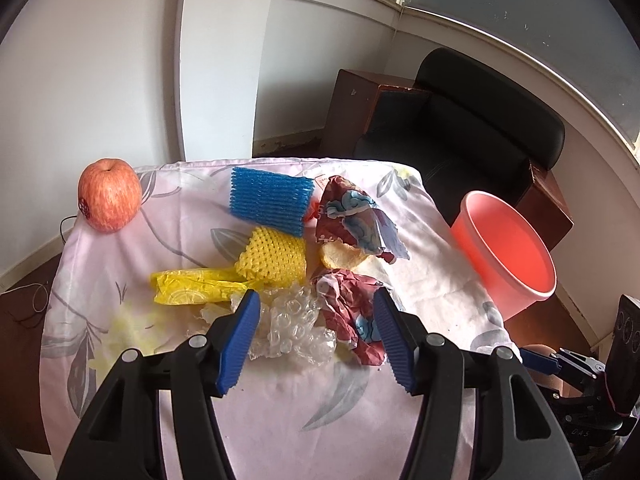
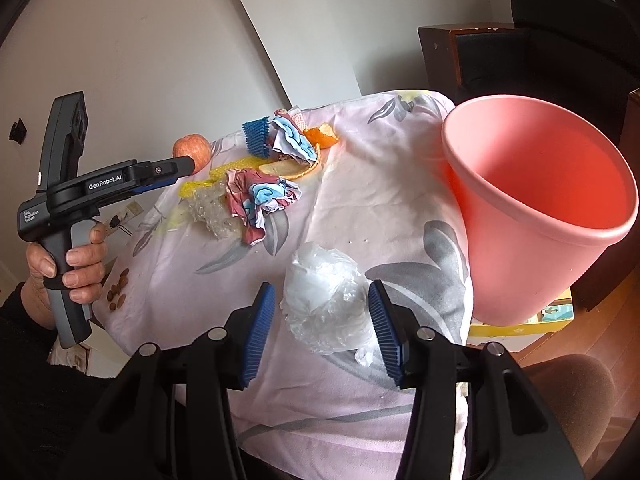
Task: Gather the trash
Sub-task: 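Grasp the white plastic bag with the right tool while the left tool grasps the patterned wrapper, then carry both items to the bucket while the left tool releases the wrapper inside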
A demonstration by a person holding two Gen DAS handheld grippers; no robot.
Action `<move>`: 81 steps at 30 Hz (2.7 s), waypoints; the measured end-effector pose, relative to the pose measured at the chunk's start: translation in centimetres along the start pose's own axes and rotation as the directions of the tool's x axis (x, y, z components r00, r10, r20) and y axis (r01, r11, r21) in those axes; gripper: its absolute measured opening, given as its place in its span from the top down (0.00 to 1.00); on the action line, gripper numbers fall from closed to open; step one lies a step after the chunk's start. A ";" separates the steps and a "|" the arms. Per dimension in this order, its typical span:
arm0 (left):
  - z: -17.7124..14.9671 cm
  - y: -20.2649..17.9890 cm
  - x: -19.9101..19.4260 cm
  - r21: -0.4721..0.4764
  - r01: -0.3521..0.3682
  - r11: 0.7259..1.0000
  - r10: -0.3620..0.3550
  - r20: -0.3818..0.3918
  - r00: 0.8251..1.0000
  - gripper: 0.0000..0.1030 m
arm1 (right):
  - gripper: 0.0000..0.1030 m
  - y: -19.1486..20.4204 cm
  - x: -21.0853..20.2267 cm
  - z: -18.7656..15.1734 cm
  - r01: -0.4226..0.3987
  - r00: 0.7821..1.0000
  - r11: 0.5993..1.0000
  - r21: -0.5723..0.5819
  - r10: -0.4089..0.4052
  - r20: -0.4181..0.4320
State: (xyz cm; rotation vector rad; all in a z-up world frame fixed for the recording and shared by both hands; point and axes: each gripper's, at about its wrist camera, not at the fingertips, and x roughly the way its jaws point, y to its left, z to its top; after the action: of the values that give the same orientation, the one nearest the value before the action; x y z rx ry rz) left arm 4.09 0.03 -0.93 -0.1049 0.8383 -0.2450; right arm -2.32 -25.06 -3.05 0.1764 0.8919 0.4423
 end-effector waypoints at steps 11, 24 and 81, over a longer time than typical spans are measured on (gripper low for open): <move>1.0 -2.5 3.6 0.085 0.011 0.996 -0.012 0.002 1.000 0.53 | 0.52 -1.0 0.8 0.2 0.047 0.999 0.998 0.030 -0.047 0.004; 0.3 -1.9 5.3 0.076 0.001 0.997 0.002 -0.036 0.999 0.83 | 0.52 -1.3 1.1 0.4 0.048 0.998 0.998 0.043 -0.049 0.024; 6.8 -16.3 4.6 0.197 0.250 0.948 -0.259 0.023 0.966 0.85 | 0.86 -10.6 -7.9 3.7 0.177 0.880 0.922 0.345 -0.305 0.363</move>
State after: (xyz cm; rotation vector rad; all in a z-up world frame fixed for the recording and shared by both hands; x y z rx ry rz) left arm 9.32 -16.92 3.30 -0.0369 0.7482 -0.5636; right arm -0.57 -37.98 1.42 0.4189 0.5478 0.0200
